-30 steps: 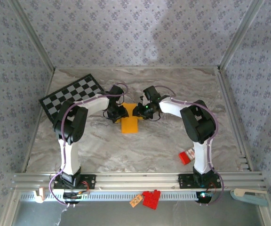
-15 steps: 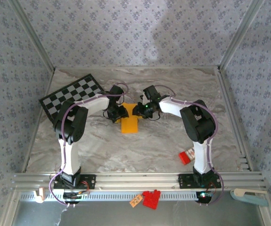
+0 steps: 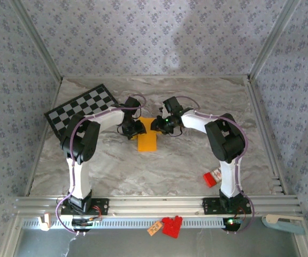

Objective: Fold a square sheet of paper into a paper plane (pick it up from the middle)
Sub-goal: Hold the square sheet of paper at the center of the table.

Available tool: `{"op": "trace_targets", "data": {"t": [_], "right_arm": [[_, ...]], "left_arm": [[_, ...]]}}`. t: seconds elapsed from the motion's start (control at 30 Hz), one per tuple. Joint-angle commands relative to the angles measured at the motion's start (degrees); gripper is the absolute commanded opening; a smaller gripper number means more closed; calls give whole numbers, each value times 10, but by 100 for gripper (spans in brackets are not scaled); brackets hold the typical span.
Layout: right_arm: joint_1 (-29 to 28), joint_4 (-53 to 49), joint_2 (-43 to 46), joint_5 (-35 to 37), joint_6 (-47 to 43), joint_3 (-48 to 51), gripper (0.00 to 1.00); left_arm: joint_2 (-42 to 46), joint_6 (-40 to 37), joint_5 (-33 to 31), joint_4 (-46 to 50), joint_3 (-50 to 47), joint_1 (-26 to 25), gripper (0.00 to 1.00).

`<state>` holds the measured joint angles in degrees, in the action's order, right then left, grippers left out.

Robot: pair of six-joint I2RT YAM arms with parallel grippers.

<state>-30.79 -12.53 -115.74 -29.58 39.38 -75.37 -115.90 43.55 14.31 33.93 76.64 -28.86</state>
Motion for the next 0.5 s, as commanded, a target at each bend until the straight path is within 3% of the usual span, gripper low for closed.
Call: {"op": "trace_targets", "data": {"t": [0.0, 0.47], "right_arm": [[-6, -21, -18, -17, -5, -19, 27], [-5, -78, -54, 6, -20, -9, 23]], "left_arm": [[-101, -2, 23, -26, -46, -26, 46], [-103, -3, 19, -18, -44, -27, 46]]}}
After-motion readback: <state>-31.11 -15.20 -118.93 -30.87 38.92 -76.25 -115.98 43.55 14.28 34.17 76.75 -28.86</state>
